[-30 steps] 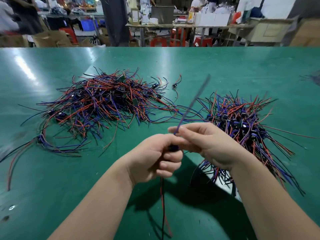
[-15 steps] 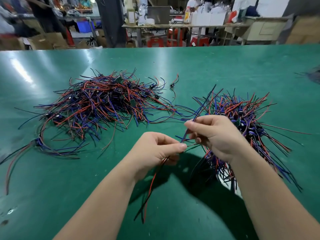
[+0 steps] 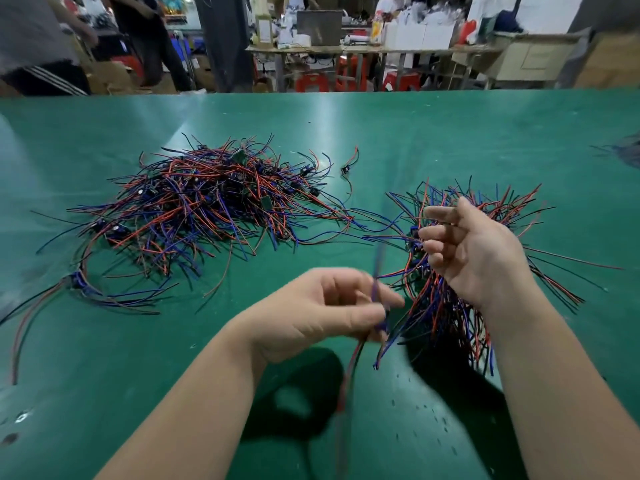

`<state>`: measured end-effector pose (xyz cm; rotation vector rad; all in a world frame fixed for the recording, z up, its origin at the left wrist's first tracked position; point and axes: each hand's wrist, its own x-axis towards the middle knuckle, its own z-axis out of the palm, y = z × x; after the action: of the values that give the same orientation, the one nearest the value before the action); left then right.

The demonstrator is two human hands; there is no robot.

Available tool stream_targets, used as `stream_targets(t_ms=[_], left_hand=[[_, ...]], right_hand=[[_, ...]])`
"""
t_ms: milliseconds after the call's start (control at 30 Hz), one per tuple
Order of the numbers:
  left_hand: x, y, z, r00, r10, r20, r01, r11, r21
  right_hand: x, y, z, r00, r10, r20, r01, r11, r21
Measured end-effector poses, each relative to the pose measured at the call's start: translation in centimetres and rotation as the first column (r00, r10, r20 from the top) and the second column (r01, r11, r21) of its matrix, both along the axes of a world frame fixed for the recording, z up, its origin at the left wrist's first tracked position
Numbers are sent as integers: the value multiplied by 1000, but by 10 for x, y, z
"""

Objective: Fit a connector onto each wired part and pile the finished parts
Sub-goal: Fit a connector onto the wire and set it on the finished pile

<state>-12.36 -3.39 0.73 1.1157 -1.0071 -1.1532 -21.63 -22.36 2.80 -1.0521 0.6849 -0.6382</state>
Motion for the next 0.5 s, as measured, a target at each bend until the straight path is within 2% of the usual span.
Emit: stream_targets(t_ms=[100, 167, 200, 233, 300, 333, 433, 500], left_hand=[[5, -4, 2, 928, 149, -342, -218, 960, -175], [6, -8, 3, 849, 290, -441, -404, 895, -189], [6, -10, 1, 823, 384, -418, -491, 851, -186], [5, -12, 0, 803, 495, -331, -571, 798, -193], [0, -15, -2, 734, 677, -51, -662, 697, -275], [-3, -17, -3, 694, 719, 45, -670, 668, -323], [-6, -19, -8, 602, 789, 125, -705, 599, -380], [-5, -18, -10, 561, 800, 212, -694, 594, -406]], right_hand=[[-1, 5, -2, 980, 176, -90, -187, 975, -124], [0, 14, -6, 917, 375, -136, -396, 894, -207], [1, 20, -8, 871, 471, -138, -491, 842, -225], [2, 26, -8, 832, 541, -124, -554, 799, -233], [5, 34, -11, 794, 606, -35, -593, 763, -257], [7, 38, -11, 797, 603, 18, -579, 773, -260], [10, 42, -12, 831, 538, 145, -505, 837, -213], [12, 42, -11, 857, 480, 185, -455, 876, -163]])
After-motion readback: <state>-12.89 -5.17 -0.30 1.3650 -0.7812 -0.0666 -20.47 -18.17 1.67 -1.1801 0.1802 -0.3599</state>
